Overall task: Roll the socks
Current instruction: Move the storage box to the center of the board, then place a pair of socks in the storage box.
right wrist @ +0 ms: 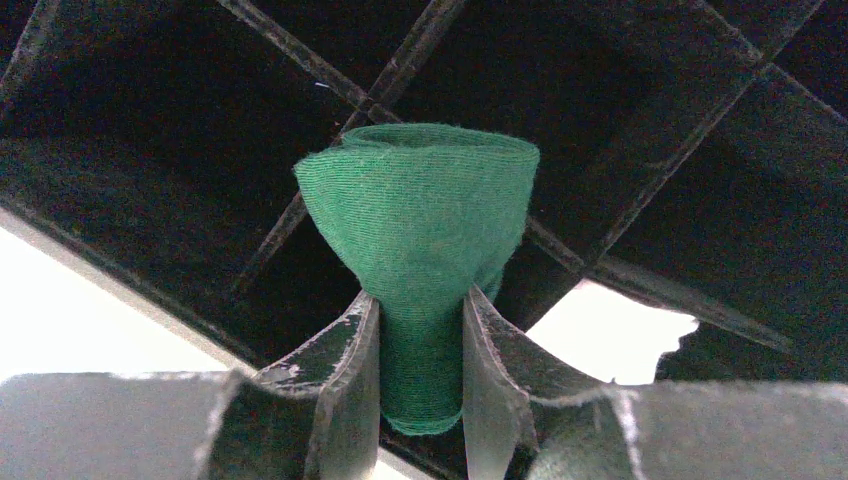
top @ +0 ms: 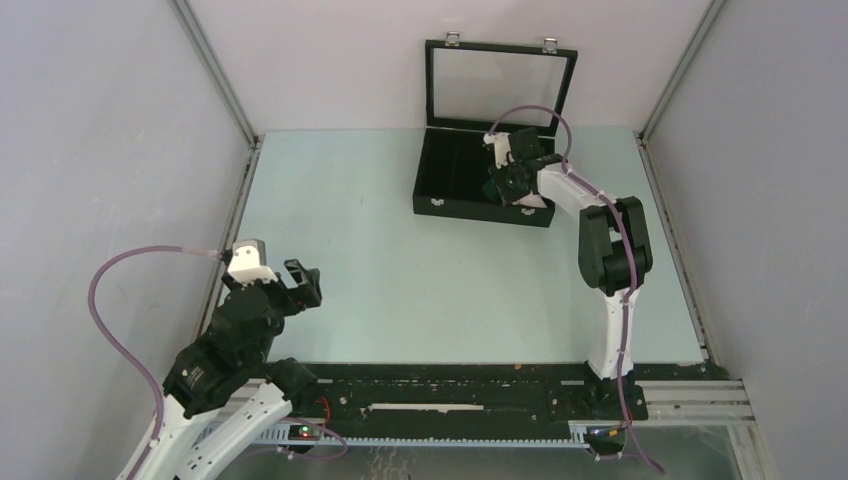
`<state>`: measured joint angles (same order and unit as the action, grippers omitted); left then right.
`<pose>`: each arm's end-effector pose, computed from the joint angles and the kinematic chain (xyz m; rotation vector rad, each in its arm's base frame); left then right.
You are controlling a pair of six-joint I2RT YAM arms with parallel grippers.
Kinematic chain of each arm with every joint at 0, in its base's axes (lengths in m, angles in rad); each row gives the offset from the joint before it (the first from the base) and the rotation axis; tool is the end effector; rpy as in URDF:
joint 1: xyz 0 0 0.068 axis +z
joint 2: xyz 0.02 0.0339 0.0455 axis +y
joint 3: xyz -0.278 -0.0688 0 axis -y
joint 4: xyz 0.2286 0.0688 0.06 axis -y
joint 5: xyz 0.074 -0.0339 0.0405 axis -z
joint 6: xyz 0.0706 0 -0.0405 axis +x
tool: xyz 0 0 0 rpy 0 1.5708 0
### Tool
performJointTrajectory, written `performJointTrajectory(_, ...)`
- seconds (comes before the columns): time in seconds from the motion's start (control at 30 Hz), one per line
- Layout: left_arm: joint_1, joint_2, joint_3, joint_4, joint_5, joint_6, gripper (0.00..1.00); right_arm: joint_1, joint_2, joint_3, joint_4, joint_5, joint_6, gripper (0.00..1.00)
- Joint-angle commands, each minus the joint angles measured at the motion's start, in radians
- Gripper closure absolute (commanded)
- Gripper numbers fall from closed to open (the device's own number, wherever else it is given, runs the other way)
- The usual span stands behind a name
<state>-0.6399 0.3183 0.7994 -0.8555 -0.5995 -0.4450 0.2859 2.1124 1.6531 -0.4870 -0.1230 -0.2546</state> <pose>0.0671 -0.0003 0.3111 -0.2067 1.8693 -0.1603 0.4572 0.1434 0.1873 -0.7194 2.4097 0.1675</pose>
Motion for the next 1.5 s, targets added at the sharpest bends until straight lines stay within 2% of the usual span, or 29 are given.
performJointTrajectory(0.0,0.006,-0.016,-0.027,0.022,-0.017,-0.01,0.09,0.037,-0.022,-0.094,-0.245,0.007,0.021,1.0)
performJointTrajectory(0.6,0.005,-0.05,-0.029,0.027,-0.005,-0.009,0.09,0.18,-0.16,-0.35,-0.212,-0.073,0.068,1.0)
performJointTrajectory(1.47,0.005,-0.052,-0.031,0.03,0.004,-0.007,0.09,0.468,-0.414,-0.629,-0.144,-0.142,0.275,1.0)
